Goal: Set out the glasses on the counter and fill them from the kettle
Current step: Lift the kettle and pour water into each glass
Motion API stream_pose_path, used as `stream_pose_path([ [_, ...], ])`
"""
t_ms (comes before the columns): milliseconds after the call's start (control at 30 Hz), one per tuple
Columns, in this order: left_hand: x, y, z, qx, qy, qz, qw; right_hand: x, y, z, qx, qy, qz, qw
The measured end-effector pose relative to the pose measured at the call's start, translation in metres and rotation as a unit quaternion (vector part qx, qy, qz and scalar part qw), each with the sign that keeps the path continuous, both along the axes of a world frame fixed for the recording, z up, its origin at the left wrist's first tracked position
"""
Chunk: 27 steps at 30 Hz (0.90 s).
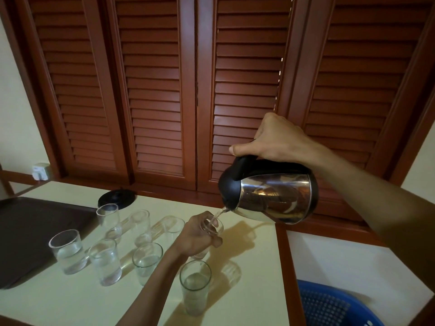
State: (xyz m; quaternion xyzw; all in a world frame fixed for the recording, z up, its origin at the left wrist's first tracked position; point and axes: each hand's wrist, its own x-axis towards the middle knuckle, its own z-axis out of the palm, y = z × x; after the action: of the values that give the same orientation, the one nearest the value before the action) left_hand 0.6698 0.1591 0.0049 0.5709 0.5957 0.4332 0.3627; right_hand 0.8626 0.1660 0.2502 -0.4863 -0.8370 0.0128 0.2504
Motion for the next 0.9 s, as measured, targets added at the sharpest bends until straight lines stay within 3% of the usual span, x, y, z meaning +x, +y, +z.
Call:
stream_pose_path([
  [433, 0.001, -0.002, 0.003, -0.01, 0.001, 0.005, 1.0, -0.001, 0.005, -0.009, -0.007, 0.007, 0.009, 1.0],
  [900, 0.011, 0.002, 0.013, -0.02, -0.023, -0.006, 1.0, 0.018, 0.014, -0.048, -0.049, 0.105, 0.011, 0.993],
])
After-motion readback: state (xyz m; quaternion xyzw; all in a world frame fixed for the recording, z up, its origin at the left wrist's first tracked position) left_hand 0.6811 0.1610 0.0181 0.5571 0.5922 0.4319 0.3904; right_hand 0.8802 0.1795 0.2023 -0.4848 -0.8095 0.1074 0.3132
